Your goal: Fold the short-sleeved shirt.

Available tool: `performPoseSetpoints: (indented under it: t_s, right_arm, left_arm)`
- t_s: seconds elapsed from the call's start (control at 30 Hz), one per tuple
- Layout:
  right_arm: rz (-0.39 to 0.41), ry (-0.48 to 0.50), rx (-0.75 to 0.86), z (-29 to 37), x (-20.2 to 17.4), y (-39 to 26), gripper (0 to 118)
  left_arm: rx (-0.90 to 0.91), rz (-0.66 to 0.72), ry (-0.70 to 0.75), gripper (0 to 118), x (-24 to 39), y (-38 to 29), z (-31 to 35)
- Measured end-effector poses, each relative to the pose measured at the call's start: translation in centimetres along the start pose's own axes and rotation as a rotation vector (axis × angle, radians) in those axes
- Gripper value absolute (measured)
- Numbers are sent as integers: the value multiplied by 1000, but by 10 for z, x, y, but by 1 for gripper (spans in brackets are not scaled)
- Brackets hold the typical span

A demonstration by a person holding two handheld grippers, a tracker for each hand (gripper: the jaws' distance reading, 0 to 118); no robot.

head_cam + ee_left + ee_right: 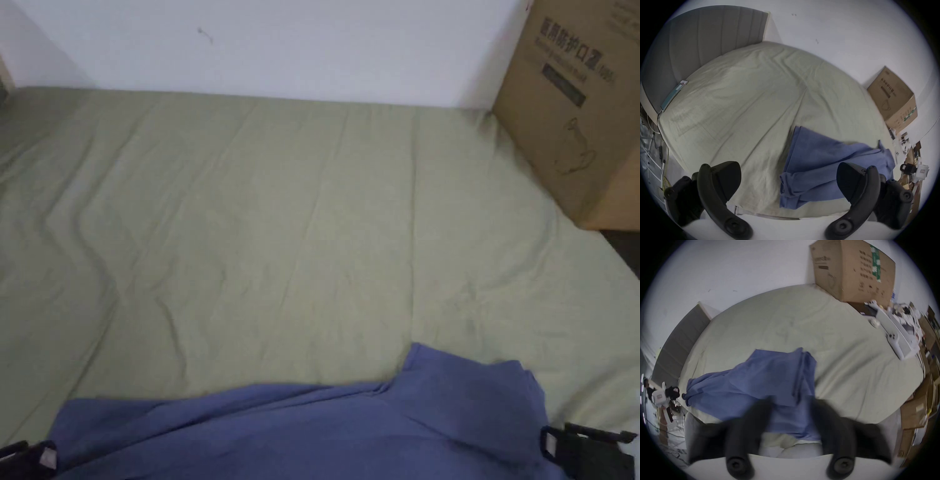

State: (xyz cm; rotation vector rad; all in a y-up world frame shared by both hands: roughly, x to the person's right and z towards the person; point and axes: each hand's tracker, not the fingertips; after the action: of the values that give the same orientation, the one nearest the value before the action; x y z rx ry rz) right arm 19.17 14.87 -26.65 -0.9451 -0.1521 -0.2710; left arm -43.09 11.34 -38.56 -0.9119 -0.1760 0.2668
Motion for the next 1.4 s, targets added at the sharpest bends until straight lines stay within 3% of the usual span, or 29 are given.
performPoseSetpoints:
  t_s: [0.03, 0.07, 0.13, 0.17, 0.2, 0.23, 0.27, 0.3, 0.33, 0.47, 0.6, 0.7, 0.73, 0.77, 0.8, 0.83, 1.07, 1.13, 1.2, 1.23, 1.27, 1.33, 1.4]
  right_arm:
    - [13, 28, 1, 0, -7, -1, 114]
    - [25, 63, 20, 2, -15, -2, 117]
    - [55, 118, 80, 8, -34, -3, 108]
    - [55, 109, 76, 5, -41, -3, 97]
    - [46, 99, 74, 4, -52, -4, 78]
    - [44, 134, 77, 3, -61, -4, 49]
    - [45, 173, 89, 1, -69, -6, 19]
    - [38, 164, 96, -3, -80, -8, 13]
    - [39, 156, 95, -6, -91, -10, 13]
    - [27, 248, 79, -18, -129, -19, 5]
    - [107, 287, 29, -29, -167, -26, 4]
    - [116, 319, -9, -38, -185, -26, 4]
    - [116, 323, -18, -40, -190, -25, 4]
    - [122, 325, -25, -42, -194, -25, 4]
    - [130, 326, -33, -43, -198, -24, 4]
    - [138, 324, -36, -43, -203, -23, 4]
    - [181, 333, -50, -45, -216, -16, 4]
    - [179, 336, -60, -48, -220, -16, 4]
    - [176, 340, -66, -50, -222, -16, 4]
    - [177, 340, -65, -50, -223, -17, 4]
    - [176, 340, -64, -50, -222, -17, 4]
    - [165, 351, -63, -50, -220, -18, 4]
    - [154, 352, -61, -44, -221, -20, 4]
  left_arm:
    - [-13, 15, -9, 118, -2, -3, 7]
    - [-17, 34, -14, 118, -4, -6, 12]
    - [-25, 88, -42, 118, -13, -6, 20]
    - [-32, 120, -75, 118, -17, -10, 24]
    - [-37, 143, -113, 116, -21, -15, 27]
    - [-38, 168, -143, 103, -24, -21, 29]
    - [-31, 202, -169, 67, -31, -23, 29]
    - [-32, 232, -200, 26, -36, -27, 29]
    - [-41, 277, -218, 4, -43, -32, 26]
    - [-34, 376, -265, 3, -67, -45, 19]
    - [11, 492, -352, 3, -89, -48, 9]
    - [-11, 547, -463, 3, -99, -46, -9]
    - [-16, 555, -493, 15, -101, -46, -17]
    - [-24, 572, -508, 60, -102, -45, -26]
    - [-62, 603, -509, 92, -102, -46, -34]
    - [-74, 626, -548, 98, -103, -48, -44]
    - [-50, 784, -759, 97, -108, -54, -84]
    - [-67, 775, -765, 94, -102, -52, -95]
    - [-125, 741, -782, 70, -94, -48, -103]
    - [-165, 718, -740, 47, -90, -45, -106]
    - [-192, 703, -683, 14, -86, -44, -109]
    - [-224, 658, -573, 14, -85, -42, -119]
    - [-203, 703, -647, 14, -94, -37, -113]
